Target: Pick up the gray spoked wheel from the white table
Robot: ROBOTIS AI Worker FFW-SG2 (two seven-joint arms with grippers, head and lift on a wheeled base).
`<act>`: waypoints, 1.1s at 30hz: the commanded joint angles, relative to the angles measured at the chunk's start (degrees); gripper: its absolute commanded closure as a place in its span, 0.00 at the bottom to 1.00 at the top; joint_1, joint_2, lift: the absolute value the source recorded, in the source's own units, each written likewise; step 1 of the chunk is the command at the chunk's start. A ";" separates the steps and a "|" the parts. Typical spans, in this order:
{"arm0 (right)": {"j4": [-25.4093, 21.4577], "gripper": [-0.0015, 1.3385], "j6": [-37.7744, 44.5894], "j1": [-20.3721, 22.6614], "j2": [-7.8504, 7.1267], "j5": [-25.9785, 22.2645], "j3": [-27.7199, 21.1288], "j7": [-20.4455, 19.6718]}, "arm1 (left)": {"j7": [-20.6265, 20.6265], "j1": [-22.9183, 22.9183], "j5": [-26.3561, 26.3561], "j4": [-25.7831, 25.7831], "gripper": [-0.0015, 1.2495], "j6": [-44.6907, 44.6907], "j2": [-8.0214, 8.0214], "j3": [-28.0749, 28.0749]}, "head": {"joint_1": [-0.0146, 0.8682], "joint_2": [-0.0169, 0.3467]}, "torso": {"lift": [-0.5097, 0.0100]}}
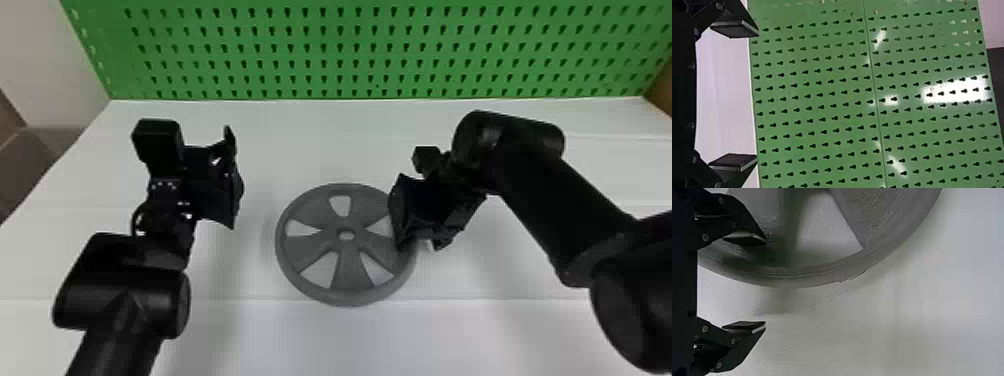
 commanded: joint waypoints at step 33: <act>0.19 0.83 3.25 -2.29 0.05 0.40 2.89 -0.67 | 0.00 -0.63 -0.03 0.61 0.13 0.00 0.00 -0.61 | 0.89 0.23 | 0.82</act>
